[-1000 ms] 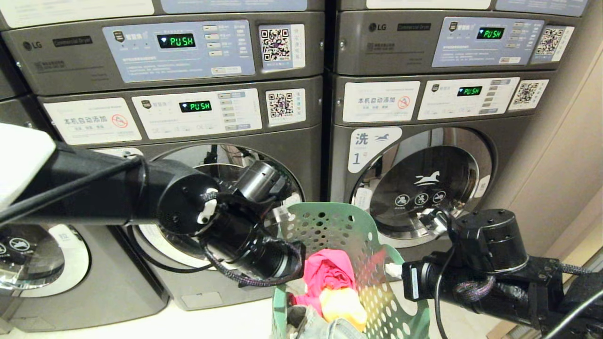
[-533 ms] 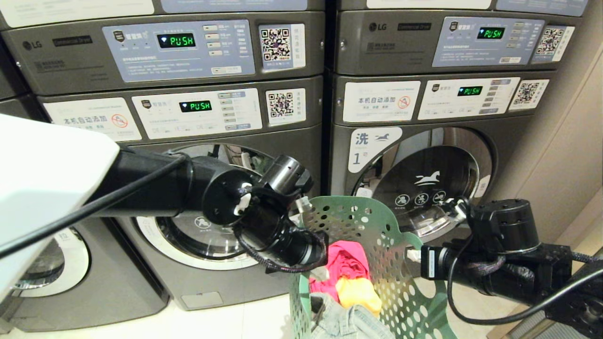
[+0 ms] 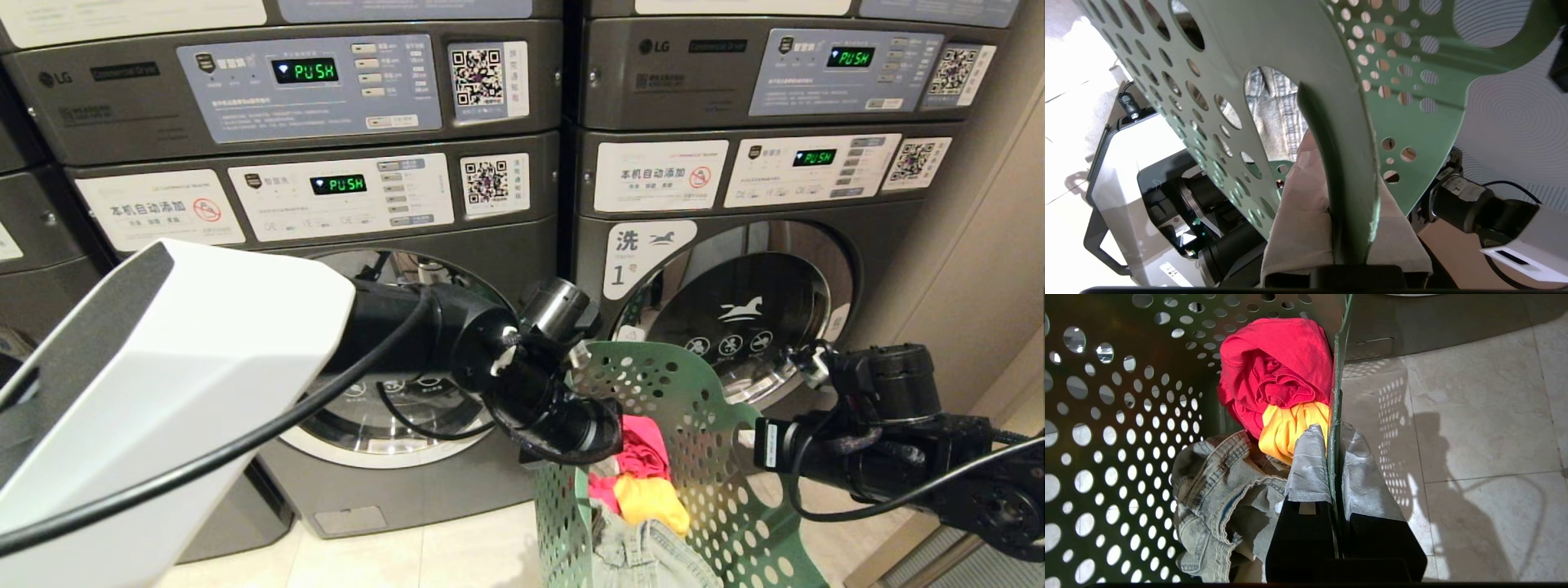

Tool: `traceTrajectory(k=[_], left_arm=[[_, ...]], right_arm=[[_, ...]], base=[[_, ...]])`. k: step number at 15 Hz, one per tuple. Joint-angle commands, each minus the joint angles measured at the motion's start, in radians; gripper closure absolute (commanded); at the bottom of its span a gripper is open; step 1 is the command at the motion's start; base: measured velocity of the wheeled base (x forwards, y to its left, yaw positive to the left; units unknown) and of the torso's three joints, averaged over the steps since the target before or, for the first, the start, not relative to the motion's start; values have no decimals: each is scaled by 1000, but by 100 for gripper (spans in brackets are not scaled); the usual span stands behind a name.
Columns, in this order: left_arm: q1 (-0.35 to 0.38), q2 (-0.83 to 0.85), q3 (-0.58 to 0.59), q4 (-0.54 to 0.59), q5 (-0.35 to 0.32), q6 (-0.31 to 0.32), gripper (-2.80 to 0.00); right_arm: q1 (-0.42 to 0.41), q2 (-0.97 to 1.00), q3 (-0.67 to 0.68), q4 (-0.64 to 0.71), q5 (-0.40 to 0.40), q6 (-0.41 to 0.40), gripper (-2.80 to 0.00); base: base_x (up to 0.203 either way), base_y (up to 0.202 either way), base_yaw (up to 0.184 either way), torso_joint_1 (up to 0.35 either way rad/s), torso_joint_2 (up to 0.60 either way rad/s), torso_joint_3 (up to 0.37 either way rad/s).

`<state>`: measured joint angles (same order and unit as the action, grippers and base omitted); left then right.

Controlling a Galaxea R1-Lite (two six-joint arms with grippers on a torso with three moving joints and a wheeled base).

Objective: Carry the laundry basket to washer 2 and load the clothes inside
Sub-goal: Pick up the clothes basket and put it beside the washing machine

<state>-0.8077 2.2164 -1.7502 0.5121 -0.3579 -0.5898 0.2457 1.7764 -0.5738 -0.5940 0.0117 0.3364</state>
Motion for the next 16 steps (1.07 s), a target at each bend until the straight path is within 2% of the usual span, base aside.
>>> traceTrajectory(k=[1,9,16], left_arm=[[-16,52,-23,3,-4,-5,0],[-73,166,-173,19,-6,-11,0],[-102,215,-176,6,-6,-7,0]], right_arm=[[-41,20,0,-4,1,3,0],[-106,37,5,-3,1,9,0],[-155,51,11,-3,-3,-2,0]], base=[[0,0,0,0,0,0],[0,0,0,0,0,0],[0,0,0,0,1,-9]])
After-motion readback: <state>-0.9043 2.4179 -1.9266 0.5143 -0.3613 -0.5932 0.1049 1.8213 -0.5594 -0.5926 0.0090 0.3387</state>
